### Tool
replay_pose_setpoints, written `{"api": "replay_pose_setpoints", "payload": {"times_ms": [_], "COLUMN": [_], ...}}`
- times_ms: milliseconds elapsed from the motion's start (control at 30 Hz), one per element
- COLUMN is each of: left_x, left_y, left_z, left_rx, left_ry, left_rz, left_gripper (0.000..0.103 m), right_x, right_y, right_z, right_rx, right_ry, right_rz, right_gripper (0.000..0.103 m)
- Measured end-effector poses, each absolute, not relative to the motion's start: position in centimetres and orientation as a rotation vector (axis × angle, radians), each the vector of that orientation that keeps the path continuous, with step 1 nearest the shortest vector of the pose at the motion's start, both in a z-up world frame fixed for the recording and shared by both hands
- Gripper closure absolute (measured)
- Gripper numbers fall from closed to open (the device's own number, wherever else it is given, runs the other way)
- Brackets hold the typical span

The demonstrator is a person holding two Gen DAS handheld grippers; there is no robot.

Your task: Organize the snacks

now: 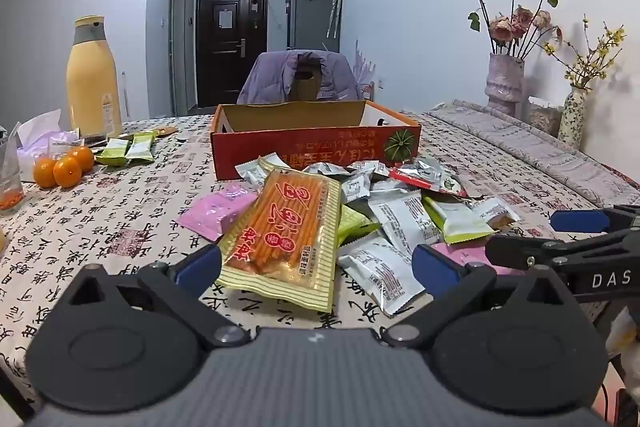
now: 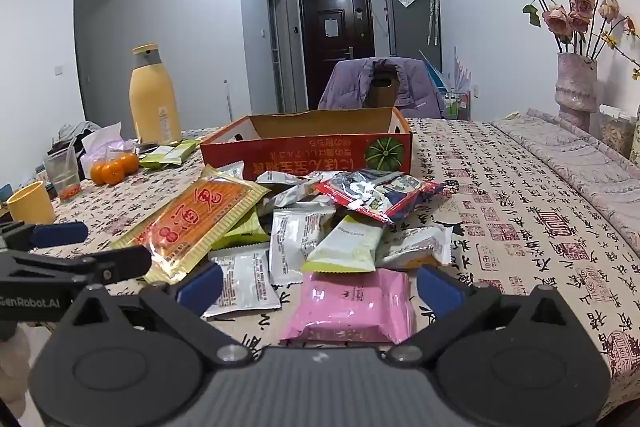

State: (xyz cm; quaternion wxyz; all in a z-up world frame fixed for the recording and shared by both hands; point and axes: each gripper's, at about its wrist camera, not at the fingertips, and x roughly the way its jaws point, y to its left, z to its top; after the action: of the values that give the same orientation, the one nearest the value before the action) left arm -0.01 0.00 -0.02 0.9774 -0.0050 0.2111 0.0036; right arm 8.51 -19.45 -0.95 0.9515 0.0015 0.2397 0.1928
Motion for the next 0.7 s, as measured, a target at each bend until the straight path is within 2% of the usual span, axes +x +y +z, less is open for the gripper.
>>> {"api": "replay_pose_setpoints", "payload": {"times_ms": [700], "left_x": [0.21], "left_y": [0.18], "left_z": [-0.33], "left_rx": [-0.03], "left_ry": [0.437], "left_rz": [-0.004], "left_gripper": [0.0], "right_x": [8.88], "right_y": [-19.56], "right_z": [-1.32], "right_rx": [0.006], "right_ry": [0.51], "right_rz": [0.386], "right_gripper": [0.0]}}
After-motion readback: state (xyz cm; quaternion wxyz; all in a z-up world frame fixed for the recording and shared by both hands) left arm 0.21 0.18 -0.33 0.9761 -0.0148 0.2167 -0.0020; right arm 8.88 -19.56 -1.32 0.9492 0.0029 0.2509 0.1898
